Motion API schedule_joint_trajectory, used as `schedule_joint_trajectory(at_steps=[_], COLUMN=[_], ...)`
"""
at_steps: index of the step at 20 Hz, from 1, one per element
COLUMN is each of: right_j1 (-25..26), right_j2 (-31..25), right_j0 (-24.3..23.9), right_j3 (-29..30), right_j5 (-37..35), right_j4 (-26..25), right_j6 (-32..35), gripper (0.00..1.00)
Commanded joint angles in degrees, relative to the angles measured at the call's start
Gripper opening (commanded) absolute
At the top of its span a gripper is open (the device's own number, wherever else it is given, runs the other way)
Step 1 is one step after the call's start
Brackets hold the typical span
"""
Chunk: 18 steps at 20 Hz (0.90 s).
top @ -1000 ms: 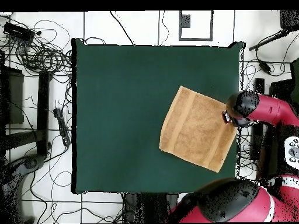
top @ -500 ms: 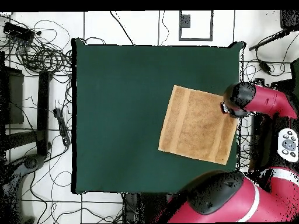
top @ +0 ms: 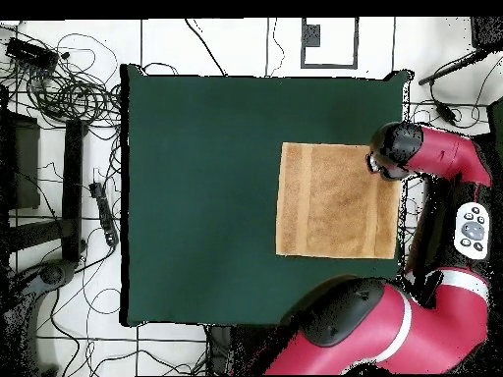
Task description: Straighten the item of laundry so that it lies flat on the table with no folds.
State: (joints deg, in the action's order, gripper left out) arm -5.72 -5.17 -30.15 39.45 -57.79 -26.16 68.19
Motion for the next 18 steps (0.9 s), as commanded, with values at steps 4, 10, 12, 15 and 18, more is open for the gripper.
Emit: schedule_joint_trajectory(at_steps=[4, 10, 12, 15, 18], right_j1=[11.81, 11.85, 11.73, 11.49, 11.21], right_j2=[-9.84, -9.56, -9.32, -9.01, -8.69], right_j0=[6.84, 6.92, 6.82, 6.47, 6.25], right_j3=[-1.17, -0.96, -0.52, 0.44, 1.56], right_j5=[7.75, 8.79, 9.32, 10.39, 12.34], right_j4=[5.01, 5.53, 5.87, 6.58, 6.92], right_j6=[9.18, 8.13, 8.43, 9.51, 10.34], gripper=[0.00, 0.00, 0.00, 0.00, 0.00])
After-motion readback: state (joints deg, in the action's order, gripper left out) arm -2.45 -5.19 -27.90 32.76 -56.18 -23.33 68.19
